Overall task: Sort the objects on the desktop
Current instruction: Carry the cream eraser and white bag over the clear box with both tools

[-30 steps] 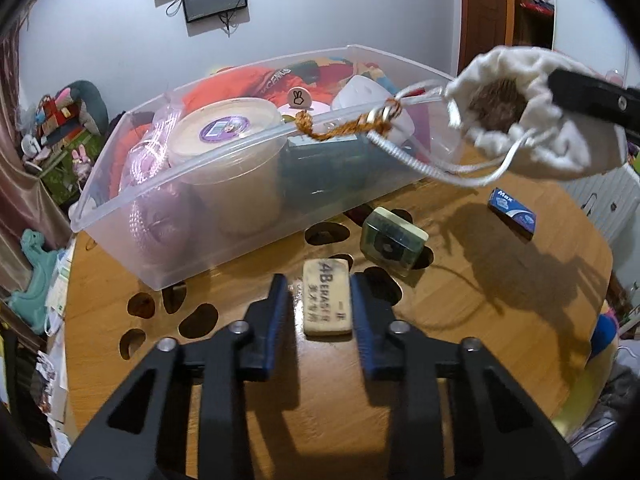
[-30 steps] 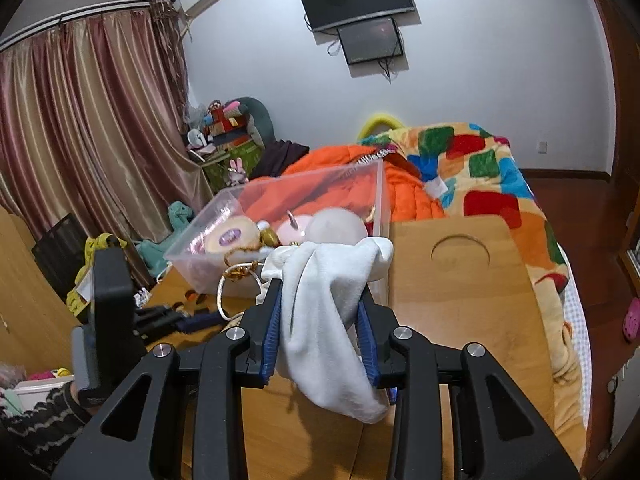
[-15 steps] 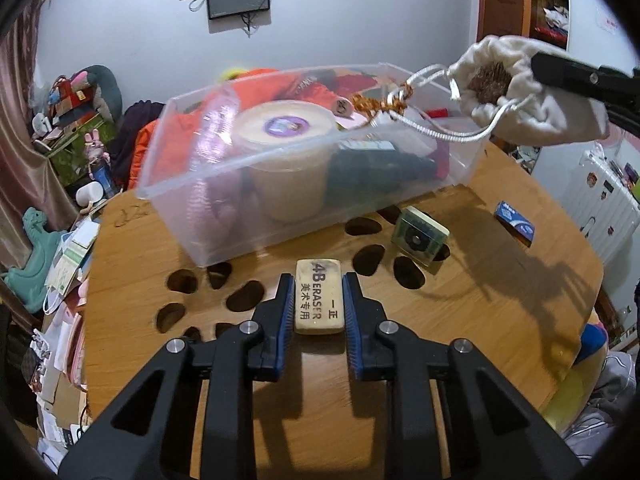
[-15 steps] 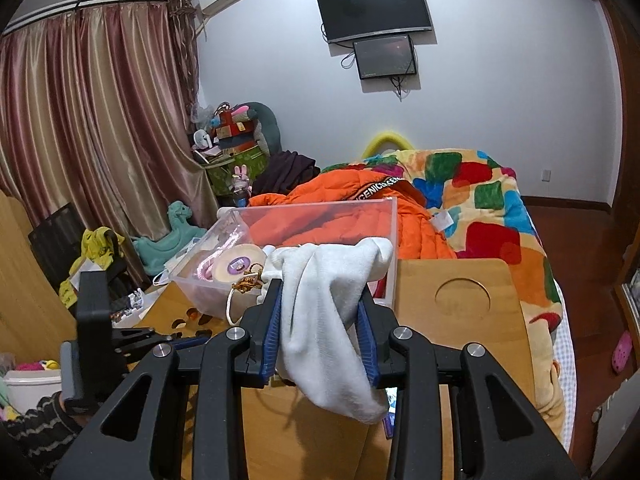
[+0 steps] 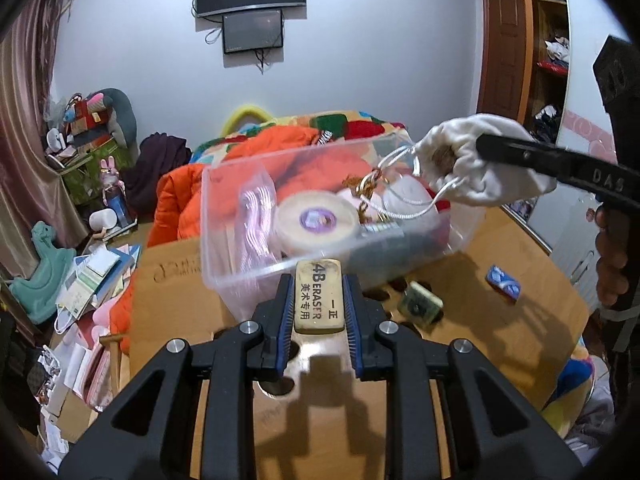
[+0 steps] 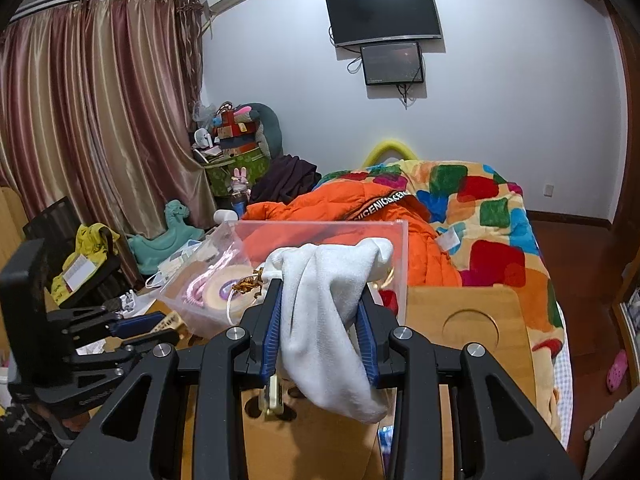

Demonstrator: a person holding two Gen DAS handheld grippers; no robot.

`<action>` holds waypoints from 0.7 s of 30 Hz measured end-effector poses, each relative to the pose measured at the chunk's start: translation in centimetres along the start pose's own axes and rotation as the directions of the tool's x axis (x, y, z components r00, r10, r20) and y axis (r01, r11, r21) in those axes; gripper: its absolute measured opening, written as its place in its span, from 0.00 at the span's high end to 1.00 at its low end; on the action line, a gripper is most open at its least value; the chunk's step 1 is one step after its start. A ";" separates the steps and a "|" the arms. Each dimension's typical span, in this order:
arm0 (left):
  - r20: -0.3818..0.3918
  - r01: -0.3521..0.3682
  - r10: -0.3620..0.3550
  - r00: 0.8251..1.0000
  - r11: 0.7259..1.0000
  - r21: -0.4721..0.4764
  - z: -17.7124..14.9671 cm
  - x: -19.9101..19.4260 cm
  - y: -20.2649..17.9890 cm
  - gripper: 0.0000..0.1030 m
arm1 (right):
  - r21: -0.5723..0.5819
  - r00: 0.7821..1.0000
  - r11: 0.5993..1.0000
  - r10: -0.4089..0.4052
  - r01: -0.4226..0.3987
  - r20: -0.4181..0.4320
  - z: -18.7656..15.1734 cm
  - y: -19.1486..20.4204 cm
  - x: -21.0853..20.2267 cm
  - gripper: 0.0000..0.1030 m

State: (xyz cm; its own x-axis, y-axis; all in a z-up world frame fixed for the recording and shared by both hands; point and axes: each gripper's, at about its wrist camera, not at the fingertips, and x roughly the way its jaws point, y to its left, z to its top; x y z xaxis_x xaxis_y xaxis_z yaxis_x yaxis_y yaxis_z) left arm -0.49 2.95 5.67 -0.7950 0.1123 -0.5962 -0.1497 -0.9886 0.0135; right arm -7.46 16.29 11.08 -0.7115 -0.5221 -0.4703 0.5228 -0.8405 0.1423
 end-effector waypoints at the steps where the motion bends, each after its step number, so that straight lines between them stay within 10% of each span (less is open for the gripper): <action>1: 0.003 0.004 -0.004 1.000 1.000 -0.004 0.4 0.1 0.2 0.78 | -0.002 1.000 1.000 0.000 0.000 -0.001 0.2 0.0 0.2 0.71; 21: 0.009 0.027 -0.027 1.000 0.999 -0.028 7.6 5.6 1.4 0.78 | -0.090 0.998 0.996 -0.031 0.026 -0.056 2.5 -0.6 7.2 0.71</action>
State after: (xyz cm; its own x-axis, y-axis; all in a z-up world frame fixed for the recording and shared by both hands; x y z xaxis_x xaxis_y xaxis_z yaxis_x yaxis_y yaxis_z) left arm -9.61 2.96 8.40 -0.7958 0.1394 -0.5892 -0.1545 -0.9877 -0.0251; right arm -14.08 12.74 9.82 -0.7000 -0.4873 -0.5222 0.5443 -0.8373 0.0516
